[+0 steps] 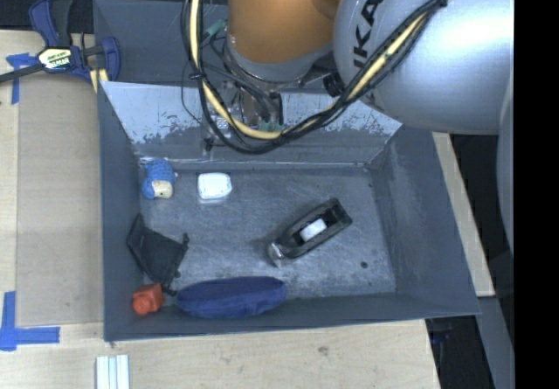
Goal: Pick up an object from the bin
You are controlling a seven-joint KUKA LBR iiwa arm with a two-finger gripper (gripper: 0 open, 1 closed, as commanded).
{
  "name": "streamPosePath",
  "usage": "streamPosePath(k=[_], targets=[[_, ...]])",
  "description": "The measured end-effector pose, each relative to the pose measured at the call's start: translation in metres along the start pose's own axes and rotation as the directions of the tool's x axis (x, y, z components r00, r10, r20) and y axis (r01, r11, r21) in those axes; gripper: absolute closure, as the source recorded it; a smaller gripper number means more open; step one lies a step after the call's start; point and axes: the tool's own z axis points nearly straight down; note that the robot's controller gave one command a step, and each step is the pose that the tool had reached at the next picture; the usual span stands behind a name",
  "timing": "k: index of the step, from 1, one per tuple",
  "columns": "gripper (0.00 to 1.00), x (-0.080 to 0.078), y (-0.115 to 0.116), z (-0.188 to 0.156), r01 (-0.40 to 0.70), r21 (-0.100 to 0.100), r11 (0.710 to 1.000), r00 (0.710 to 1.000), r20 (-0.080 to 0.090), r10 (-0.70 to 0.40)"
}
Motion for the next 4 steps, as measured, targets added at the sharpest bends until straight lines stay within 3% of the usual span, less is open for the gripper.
streamPosePath(k=[1, 2, 3, 4], targets=[[1.00, 0.013, -0.018, 0.106, 0.128, 0.003, 0.992, 0.992, -0.017, -0.128], [1.00, 0.008, -0.007, 0.020, 0.128, 0.000, 0.992, 0.992, 0.001, -0.128], [1.00, 0.041, 0.029, 0.147, 0.049, 0.004, 0.999, 0.999, -0.019, -0.049], [0.00, 0.038, 0.028, 0.142, 0.047, 0.002, 0.999, 0.999, -0.010, -0.047]])
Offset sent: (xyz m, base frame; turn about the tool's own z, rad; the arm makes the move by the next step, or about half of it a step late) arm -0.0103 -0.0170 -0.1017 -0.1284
